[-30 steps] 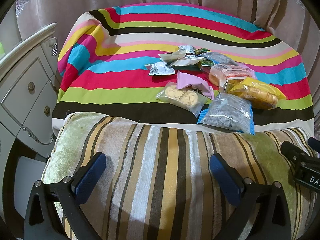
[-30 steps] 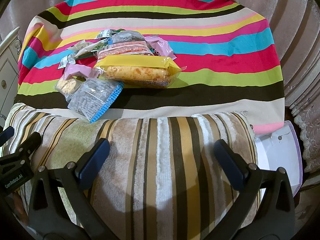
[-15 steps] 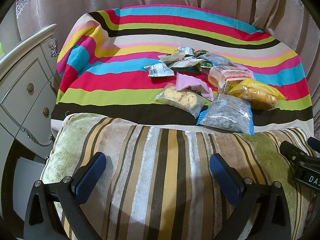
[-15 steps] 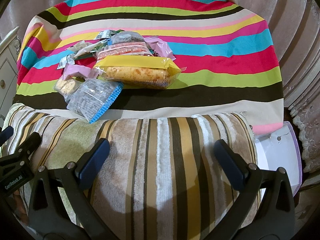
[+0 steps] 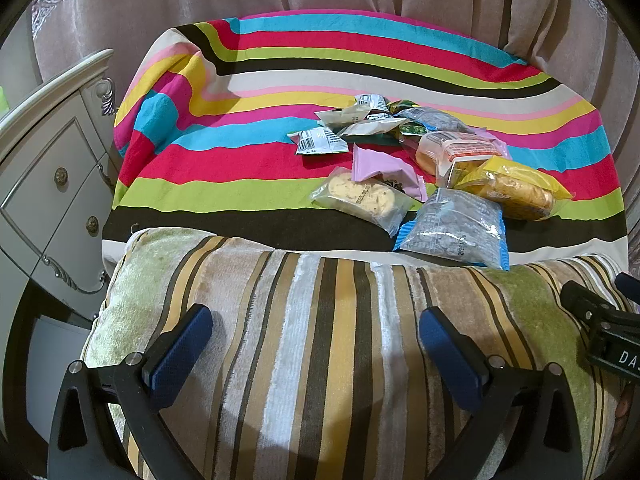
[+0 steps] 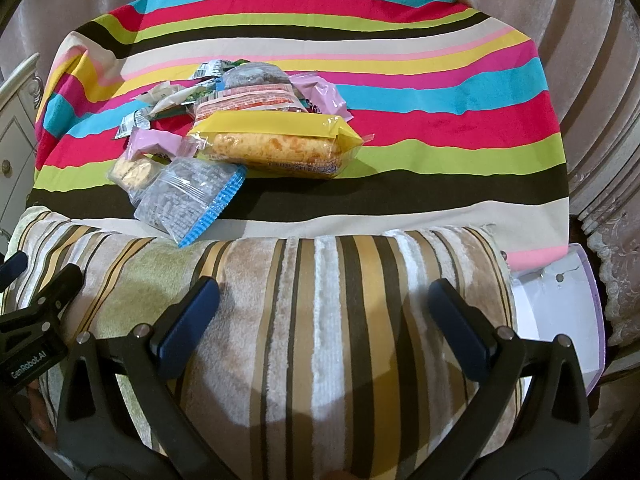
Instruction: Organize snacks
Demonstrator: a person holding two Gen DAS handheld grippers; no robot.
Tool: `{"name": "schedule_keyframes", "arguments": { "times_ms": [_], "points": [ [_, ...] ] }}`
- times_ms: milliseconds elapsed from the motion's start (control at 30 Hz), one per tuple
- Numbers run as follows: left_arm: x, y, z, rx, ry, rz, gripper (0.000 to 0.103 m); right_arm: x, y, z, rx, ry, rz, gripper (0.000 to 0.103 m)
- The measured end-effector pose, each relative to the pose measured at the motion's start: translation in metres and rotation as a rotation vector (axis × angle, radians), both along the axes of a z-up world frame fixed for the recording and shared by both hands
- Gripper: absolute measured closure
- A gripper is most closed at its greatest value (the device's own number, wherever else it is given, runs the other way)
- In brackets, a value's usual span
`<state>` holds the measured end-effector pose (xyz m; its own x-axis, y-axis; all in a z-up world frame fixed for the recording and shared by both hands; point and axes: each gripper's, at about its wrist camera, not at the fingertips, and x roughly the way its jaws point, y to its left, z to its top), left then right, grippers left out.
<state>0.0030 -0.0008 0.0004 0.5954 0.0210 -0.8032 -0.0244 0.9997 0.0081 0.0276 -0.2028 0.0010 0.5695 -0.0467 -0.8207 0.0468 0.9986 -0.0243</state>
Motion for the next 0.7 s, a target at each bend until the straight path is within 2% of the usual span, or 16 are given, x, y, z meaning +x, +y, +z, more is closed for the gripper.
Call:
{"name": "schedule_keyframes", "arguments": {
  "times_ms": [700],
  "points": [
    [-0.0016, -0.0005, -0.0007, 0.001, -0.003, 0.000, 0.000, 0.0008, 0.0013, -0.0016, -0.007, -0.011, 0.005, 0.000]
  ]
}}
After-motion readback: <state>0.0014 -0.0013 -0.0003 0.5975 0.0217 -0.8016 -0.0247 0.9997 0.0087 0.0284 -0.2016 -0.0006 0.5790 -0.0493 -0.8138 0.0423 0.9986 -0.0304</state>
